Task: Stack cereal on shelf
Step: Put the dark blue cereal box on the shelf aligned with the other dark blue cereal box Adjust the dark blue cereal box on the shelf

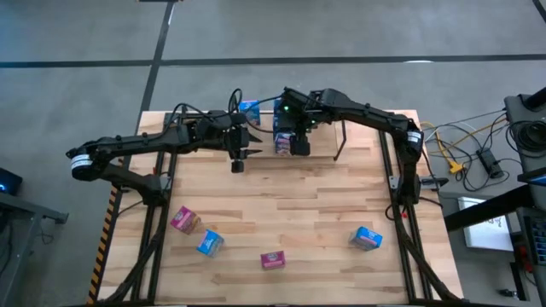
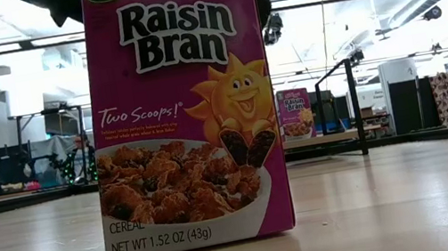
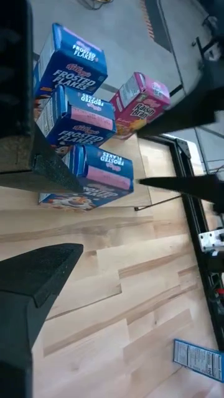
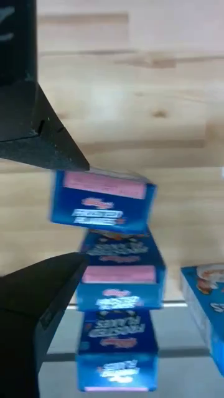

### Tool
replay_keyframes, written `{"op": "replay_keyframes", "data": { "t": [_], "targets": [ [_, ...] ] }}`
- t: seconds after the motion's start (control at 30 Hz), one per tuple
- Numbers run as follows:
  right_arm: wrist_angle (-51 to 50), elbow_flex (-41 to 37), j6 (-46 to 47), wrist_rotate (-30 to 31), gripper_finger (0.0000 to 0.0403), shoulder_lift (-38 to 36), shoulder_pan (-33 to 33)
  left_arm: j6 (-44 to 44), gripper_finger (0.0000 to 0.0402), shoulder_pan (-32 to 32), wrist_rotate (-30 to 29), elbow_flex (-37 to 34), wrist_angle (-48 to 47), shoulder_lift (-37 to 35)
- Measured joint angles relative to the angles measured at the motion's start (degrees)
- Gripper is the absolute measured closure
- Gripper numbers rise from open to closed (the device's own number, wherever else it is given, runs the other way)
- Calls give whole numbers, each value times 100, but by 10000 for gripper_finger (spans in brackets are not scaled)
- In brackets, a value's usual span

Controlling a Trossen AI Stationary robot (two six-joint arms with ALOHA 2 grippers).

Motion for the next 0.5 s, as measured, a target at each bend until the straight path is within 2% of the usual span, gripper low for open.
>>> {"op": "replay_keyframes", "data": {
  "t": [0.13,0.27,0.37,0.5],
  "targets": [
    [-447,23,114,-42,217,-234,44,-61,278,0,0,0,8,135],
    [-672,-232,315,-63,271,-565,44,-136,278,0,0,0,72,314],
    [-521,-618,382,-317,314,-896,42,-153,278,0,0,0,105,430],
    [258,-1413,418,-472,360,-1339,46,-179,278,0,-2,0,170,542]
  ]
}}
